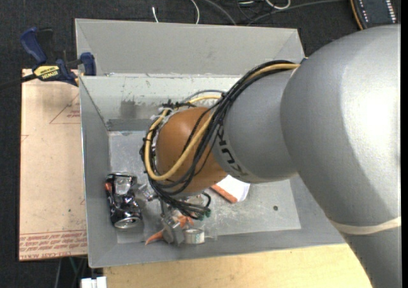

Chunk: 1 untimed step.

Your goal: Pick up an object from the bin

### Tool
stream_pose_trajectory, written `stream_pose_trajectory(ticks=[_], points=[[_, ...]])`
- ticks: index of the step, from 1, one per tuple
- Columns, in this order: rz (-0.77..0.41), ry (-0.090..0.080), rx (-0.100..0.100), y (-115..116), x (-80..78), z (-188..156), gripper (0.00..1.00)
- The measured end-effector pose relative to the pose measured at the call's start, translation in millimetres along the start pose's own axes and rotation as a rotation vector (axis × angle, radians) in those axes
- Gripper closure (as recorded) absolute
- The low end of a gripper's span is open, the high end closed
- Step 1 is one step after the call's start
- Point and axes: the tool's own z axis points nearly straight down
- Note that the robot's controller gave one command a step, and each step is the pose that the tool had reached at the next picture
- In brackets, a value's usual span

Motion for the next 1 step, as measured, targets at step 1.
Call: stream_pose_trajectory(ticks=[1], points=[[0.221, 0.007, 0.011, 1.8, -26.1, 0.5, 0.00]])
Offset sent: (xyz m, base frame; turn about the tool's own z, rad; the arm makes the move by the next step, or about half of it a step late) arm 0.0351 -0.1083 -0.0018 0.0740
